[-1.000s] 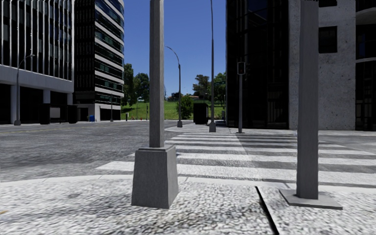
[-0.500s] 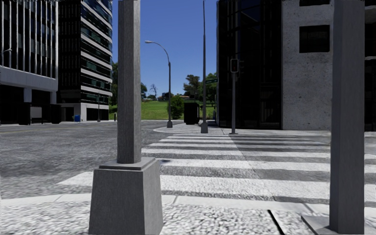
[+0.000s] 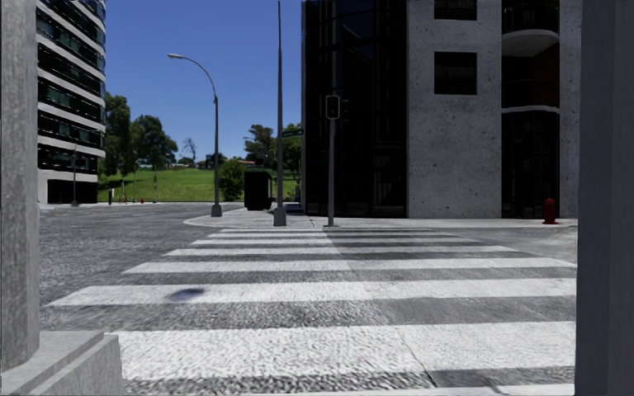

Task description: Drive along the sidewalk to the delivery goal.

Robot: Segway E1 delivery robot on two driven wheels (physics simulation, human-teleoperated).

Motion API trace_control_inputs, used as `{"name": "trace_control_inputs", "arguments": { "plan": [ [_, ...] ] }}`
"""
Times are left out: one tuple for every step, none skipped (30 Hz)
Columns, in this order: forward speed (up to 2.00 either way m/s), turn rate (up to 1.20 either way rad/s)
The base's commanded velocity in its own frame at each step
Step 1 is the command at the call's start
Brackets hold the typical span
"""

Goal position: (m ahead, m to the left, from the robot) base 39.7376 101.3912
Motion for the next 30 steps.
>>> {"name": "trace_control_inputs", "arguments": {
  "plan": [
    [1.1, -0.55],
    [1.1, -0.55],
    [1.09, -0.55],
    [1.09, -0.49],
    [1.09, -0.04],
    [1.09, -0.04],
    [1.09, 0.0],
    [1.09, 0.0],
    [1.09, 0.0],
    [1.09, 0.0],
    [1.09, 0.0],
    [1.09, 0.0],
    [1.09, 0.0],
    [1.09, 0.0],
    [1.09, 0.0],
    [1.09, 0.0],
    [1.09, 0.0],
    [1.09, 0.0],
    [1.08, 0.0],
    [1.08, 0.0],
    [1.07, 0.0],
    [1.06, 0.0],
    [1.06, 0.0],
    [1.06, 0.0],
    [1.06, 0.0],
    [1.06, 0.0],
    [1.06, 0.0],
    [1.06, 0.0],
    [1.06, 0.0],
    [1.05, 0.0]
  ]
}}
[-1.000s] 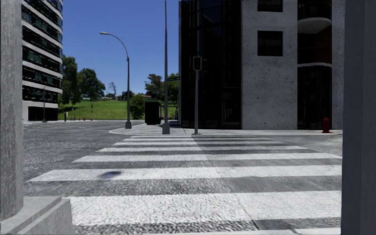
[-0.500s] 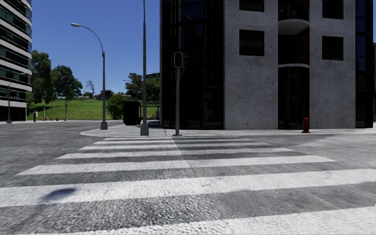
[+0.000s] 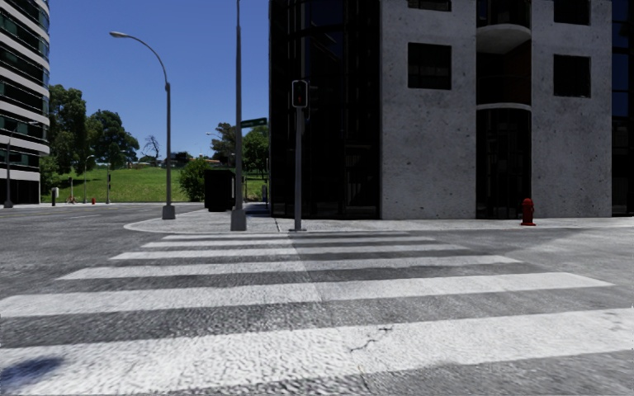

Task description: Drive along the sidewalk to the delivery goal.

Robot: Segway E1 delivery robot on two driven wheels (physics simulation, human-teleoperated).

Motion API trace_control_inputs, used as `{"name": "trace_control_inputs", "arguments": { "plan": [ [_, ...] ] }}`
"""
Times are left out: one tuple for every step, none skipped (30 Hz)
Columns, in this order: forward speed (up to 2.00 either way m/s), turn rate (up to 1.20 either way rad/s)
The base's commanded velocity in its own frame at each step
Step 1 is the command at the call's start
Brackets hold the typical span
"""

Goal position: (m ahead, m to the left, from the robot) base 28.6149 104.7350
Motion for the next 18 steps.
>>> {"name": "trace_control_inputs", "arguments": {
  "plan": [
    [1.05, 0.0],
    [1.05, 0.0],
    [1.05, 0.0],
    [1.05, 0.0],
    [1.05, 0.0],
    [1.05, 0.0],
    [1.05, 0.0],
    [1.05, 0.05],
    [1.05, 0.11],
    [1.05, 0.12],
    [1.05, 0.12],
    [1.05, 0.13],
    [1.05, 0.13],
    [1.06, 0.13],
    [1.06, 0.13],
    [1.06, 0.15],
    [1.07, 0.15],
    [1.08, 0.15]
  ]
}}
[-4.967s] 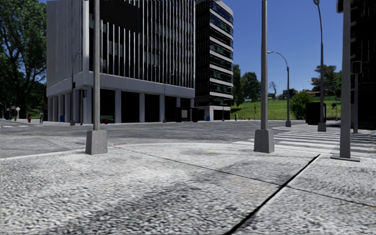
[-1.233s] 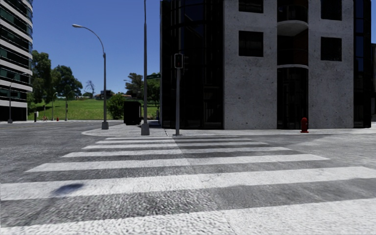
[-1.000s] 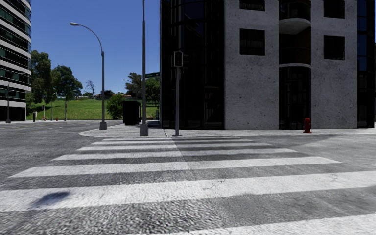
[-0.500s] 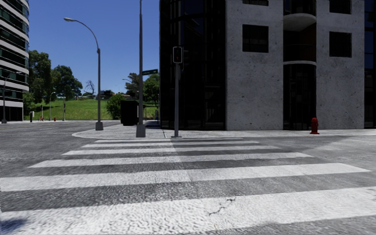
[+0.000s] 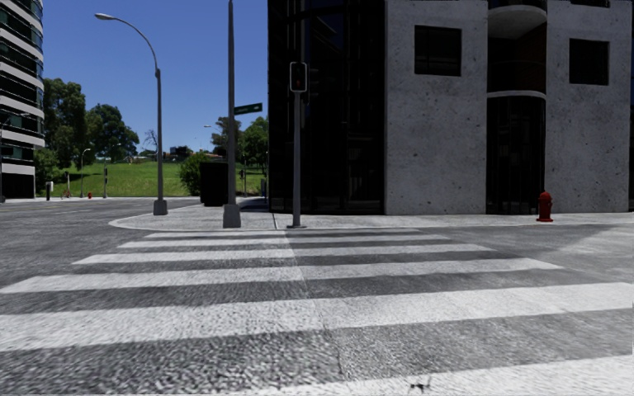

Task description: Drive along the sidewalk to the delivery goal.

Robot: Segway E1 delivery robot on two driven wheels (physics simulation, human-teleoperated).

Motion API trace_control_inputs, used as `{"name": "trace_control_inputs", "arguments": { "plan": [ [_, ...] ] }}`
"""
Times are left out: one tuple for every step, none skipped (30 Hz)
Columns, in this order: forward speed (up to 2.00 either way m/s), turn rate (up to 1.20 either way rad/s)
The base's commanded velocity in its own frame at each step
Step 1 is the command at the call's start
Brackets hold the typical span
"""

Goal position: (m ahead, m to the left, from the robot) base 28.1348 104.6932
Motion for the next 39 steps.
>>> {"name": "trace_control_inputs", "arguments": {
  "plan": [
    [1.08, 0.15],
    [1.08, 0.15],
    [1.08, 0.15],
    [1.09, 0.15],
    [1.09, 0.15],
    [1.09, 0.15],
    [1.11, 0.14],
    [1.23, 0.0],
    [1.23, 0.0],
    [1.37, 0.0],
    [1.44, 0.0],
    [1.46, 0.0],
    [1.47, 0.0],
    [1.47, 0.0],
    [1.47, 0.0],
    [1.47, -0.14],
    [1.45, -0.31],
    [1.45, -0.37],
    [1.45, -0.37],
    [1.45, -0.38],
    [1.44, -0.39],
    [1.44, -0.39],
    [1.44, -0.39],
    [1.44, -0.39],
    [1.44, -0.39],
    [1.44, -0.39],
    [1.44, -0.39],
    [1.44, -0.39],
    [1.44, -0.39],
    [1.44, -0.39],
    [1.44, -0.39],
    [1.44, -0.39],
    [1.44, -0.39],
    [1.44, -0.39],
    [1.44, -0.39],
    [1.44, -0.39],
    [1.44, -0.39],
    [1.44, -0.39],
    [1.44, -0.39]
  ]
}}
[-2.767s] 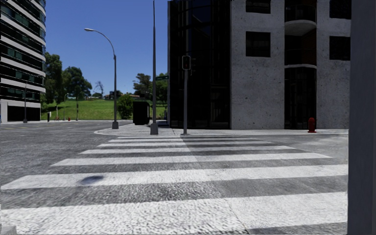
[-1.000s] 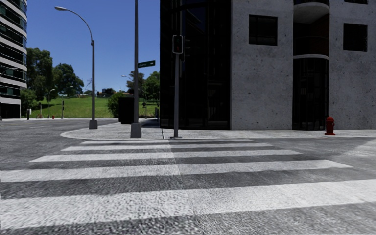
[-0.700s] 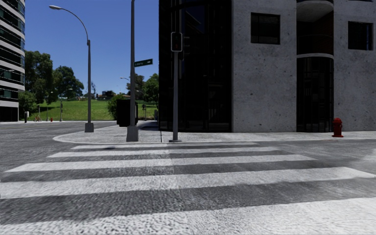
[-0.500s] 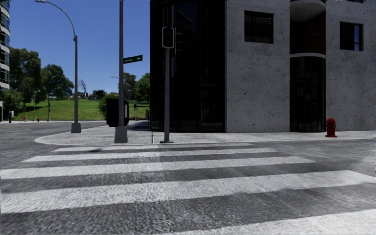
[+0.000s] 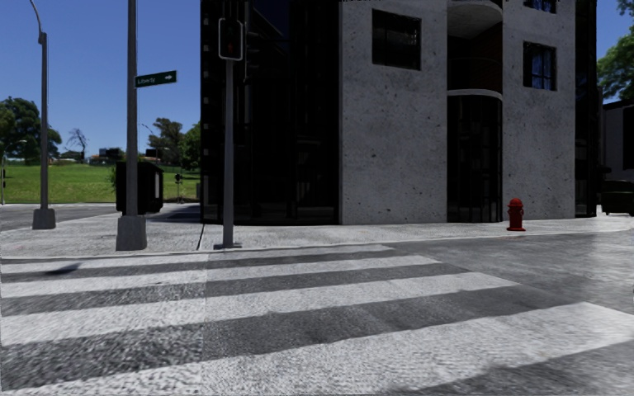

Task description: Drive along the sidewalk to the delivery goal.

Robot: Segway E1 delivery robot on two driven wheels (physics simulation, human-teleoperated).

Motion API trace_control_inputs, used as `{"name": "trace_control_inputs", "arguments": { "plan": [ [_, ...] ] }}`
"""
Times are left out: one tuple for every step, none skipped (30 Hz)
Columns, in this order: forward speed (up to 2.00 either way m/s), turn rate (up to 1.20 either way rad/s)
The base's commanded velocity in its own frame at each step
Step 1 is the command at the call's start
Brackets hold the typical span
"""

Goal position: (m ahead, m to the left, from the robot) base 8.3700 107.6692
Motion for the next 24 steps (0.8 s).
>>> {"name": "trace_control_inputs", "arguments": {
  "plan": [
    [1.44, -0.39],
    [1.44, -0.39],
    [1.44, -0.39],
    [1.44, -0.37],
    [1.44, -0.37],
    [1.44, -0.36],
    [1.44, -0.36],
    [1.44, -0.36],
    [1.44, -0.36],
    [1.44, -0.36],
    [1.44, -0.36],
    [1.44, -0.36],
    [1.44, -0.36],
    [1.44, -0.36],
    [1.44, -0.36],
    [1.44, -0.36],
    [1.44, -0.34],
    [1.44, -0.27],
    [1.44, -0.27],
    [1.44, -0.14],
    [1.46, 0.0],
    [1.46, 0.0],
    [1.46, 0.0],
    [1.46, 0.0]
  ]
}}
